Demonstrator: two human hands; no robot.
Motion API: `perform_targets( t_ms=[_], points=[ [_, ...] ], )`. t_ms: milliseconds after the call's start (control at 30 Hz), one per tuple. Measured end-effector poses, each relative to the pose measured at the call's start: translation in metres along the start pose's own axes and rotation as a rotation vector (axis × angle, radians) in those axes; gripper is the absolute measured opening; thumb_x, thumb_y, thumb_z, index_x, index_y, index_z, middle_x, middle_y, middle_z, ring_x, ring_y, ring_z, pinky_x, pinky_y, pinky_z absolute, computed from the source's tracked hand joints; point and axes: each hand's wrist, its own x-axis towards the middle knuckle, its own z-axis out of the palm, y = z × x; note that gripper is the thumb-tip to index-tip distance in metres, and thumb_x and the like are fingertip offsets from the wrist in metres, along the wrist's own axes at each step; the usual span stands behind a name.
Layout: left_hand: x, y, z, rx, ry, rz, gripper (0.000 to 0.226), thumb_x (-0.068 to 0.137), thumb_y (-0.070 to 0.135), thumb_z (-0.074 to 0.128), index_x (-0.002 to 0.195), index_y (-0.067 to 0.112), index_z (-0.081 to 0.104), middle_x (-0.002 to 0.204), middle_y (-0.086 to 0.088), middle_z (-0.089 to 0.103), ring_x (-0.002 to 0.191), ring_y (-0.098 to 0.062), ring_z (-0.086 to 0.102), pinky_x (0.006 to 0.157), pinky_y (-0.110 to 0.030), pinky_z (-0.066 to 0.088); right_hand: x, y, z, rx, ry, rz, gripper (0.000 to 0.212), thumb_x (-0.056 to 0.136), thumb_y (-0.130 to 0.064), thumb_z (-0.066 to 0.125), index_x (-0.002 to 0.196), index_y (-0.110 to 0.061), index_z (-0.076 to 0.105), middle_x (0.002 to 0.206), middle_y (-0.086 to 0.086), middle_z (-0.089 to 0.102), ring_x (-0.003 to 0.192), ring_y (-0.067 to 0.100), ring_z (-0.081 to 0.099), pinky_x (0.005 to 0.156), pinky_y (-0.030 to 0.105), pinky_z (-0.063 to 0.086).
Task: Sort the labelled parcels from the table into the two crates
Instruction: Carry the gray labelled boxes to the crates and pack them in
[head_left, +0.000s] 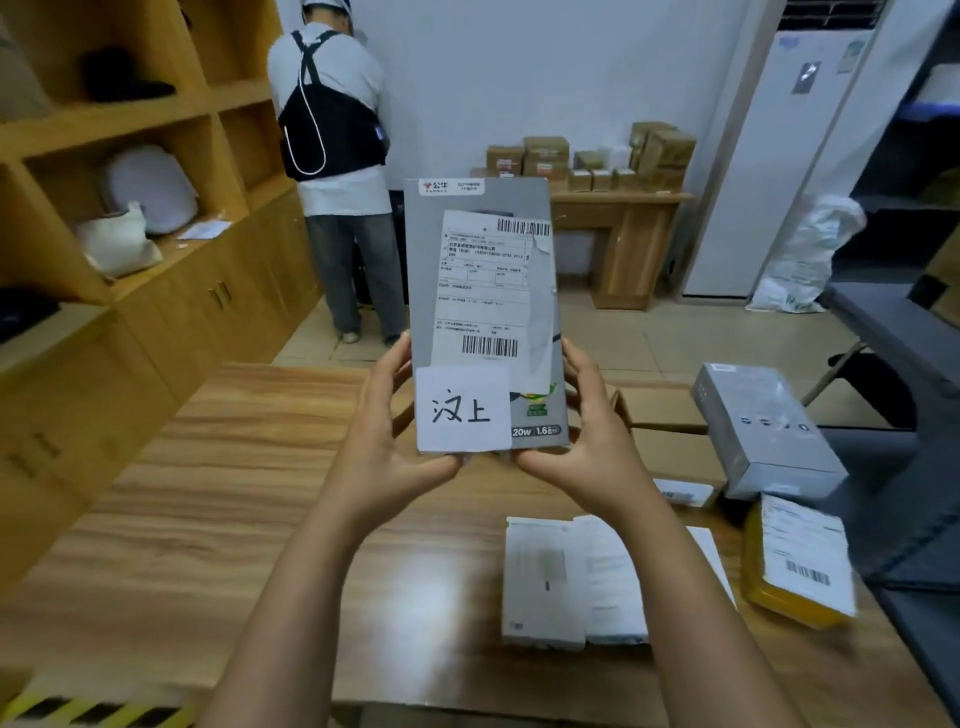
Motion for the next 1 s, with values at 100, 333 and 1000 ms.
perform_targets(
  t_ms=[100, 333, 1000],
  points=[
    [-0.008, 0.007, 0.012, -0.002, 0.043, -0.034, 0.113, 0.061, 0.011, 0.087, 0.151, 0.030, 0.021, 0.150, 0.010, 0.034, 0.137, 0.001, 0.032, 0.105, -0.024, 0.042, -0.001, 0.003, -0.011, 0.018, -0.059, -0.004, 0.105, 0.071, -0.003, 0.083, 0.149, -0.034, 0.021, 0.120, -0.030, 0.045, 0.101, -0.028, 0.046, 0.074, 0.002, 0.044],
    [-0.035, 0.019, 0.034, 0.024, 0.159, -0.117, 0.111, 0.061, 0.016, 0.085, 0.151, 0.031, 0.022, 0.148, 0.012, 0.038, 0.137, 0.001, 0.034, 0.106, -0.031, 0.044, -0.004, 0.016, -0.026, 0.052, -0.186, -0.022, 0.109, 0.067, -0.008, 0.087, 0.149, -0.039, 0.021, 0.128, -0.020, 0.046, 0.105, -0.026, 0.045, 0.080, 0.005, 0.047],
    [-0.143, 0.048, 0.021, 0.138, 0.467, -0.305, 0.111, 0.068, 0.006, 0.086, 0.152, 0.033, 0.018, 0.148, 0.021, 0.035, 0.135, 0.010, 0.030, 0.104, -0.012, 0.037, -0.035, 0.007, 0.027, 0.138, -0.557, -0.101, 0.108, 0.068, -0.010, 0.086, 0.148, -0.040, 0.021, 0.127, -0.032, 0.040, 0.110, -0.027, 0.040, 0.075, -0.002, 0.041]
  ],
)
